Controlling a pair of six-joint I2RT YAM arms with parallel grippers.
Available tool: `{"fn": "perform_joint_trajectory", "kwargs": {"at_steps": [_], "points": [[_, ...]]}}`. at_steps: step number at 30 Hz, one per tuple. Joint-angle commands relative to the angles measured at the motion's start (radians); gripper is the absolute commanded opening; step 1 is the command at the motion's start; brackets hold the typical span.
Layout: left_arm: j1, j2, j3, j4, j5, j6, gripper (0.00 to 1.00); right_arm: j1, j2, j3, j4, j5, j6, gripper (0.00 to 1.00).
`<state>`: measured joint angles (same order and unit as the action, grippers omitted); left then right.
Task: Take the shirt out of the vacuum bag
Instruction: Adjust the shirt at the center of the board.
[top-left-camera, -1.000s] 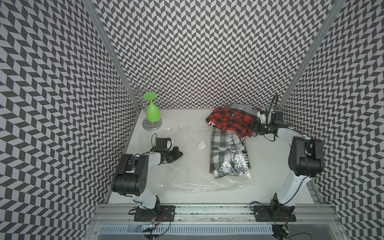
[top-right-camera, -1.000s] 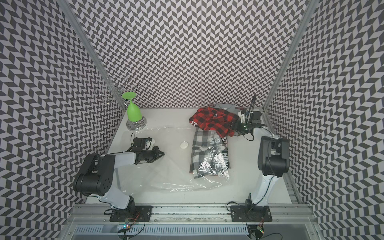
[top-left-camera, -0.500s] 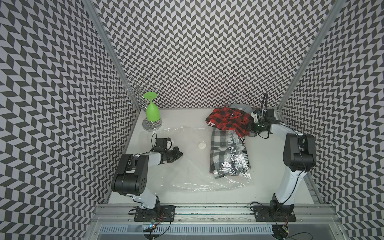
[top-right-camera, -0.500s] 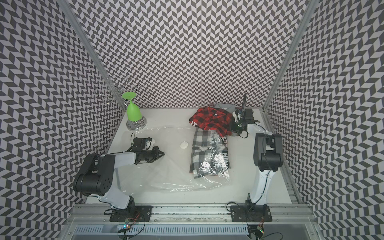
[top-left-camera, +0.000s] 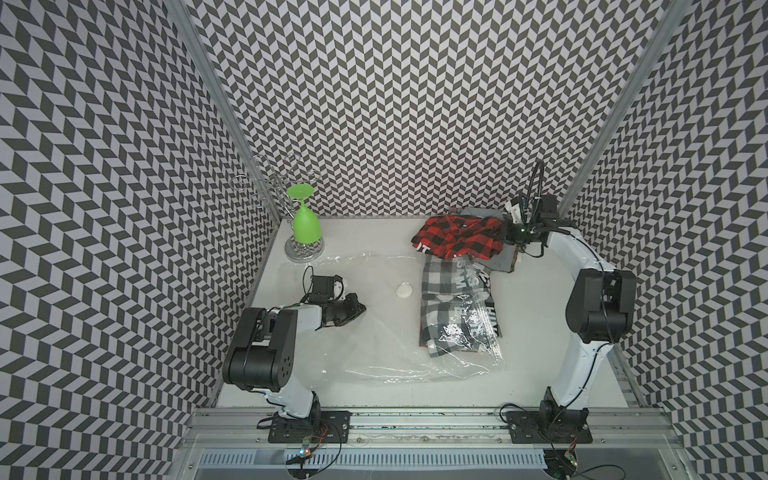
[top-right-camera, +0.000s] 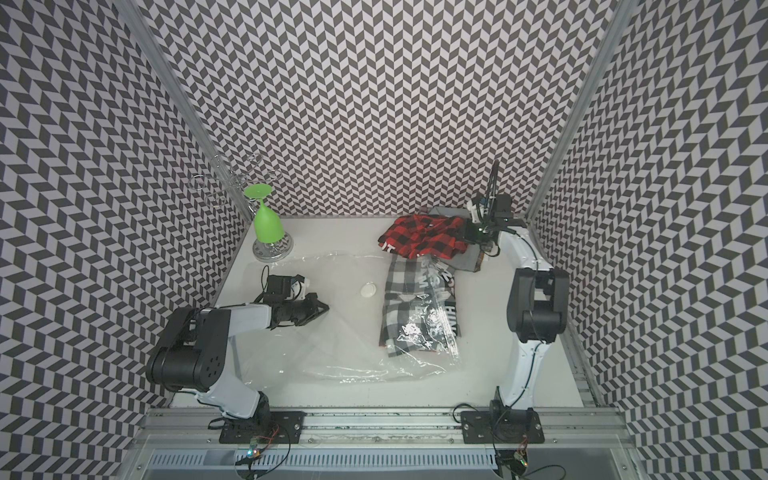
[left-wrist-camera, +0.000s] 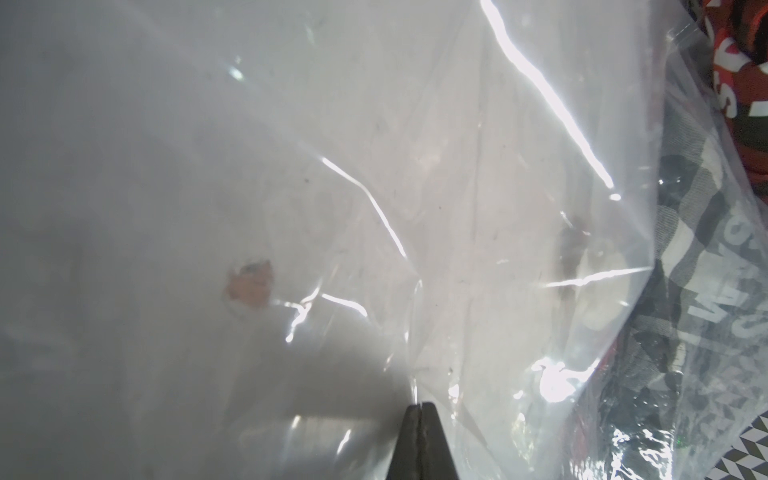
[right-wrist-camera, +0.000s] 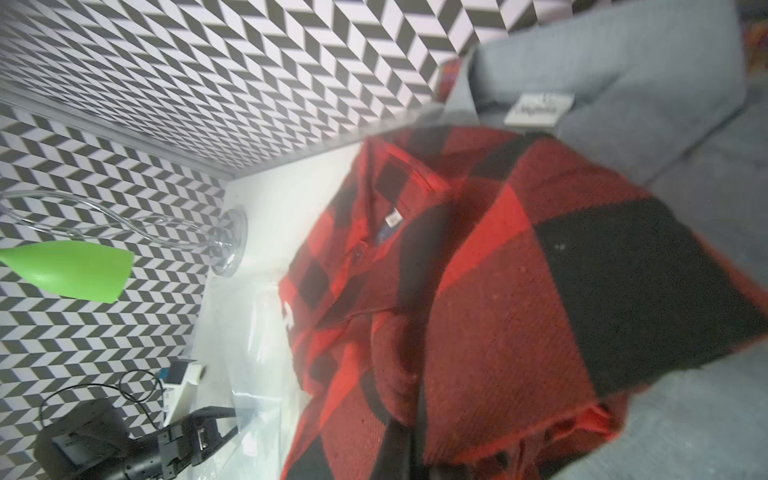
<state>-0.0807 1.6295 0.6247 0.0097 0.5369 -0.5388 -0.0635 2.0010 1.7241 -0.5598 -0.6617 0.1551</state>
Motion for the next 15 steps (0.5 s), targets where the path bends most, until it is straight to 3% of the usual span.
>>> {"fn": "perform_joint_trajectory", "kwargs": {"at_steps": [1,8,15], "points": [[-0.018,0.075,-0.062,-0.204,-0.098,0.023,0.0,-0.026,-0.007,0.075,-0.015,-0.029,-0.036,0.0],[-0.018,0.075,-0.062,-0.206,-0.1,0.023,0.0,-0.074,0.053,0.144,-0.025,-0.044,-0.036,0.0],[-0.018,0.07,-0.063,-0.207,-0.099,0.023,0.0,-0.13,0.054,0.054,-0.038,-0.037,-0.075,0.0]]}}
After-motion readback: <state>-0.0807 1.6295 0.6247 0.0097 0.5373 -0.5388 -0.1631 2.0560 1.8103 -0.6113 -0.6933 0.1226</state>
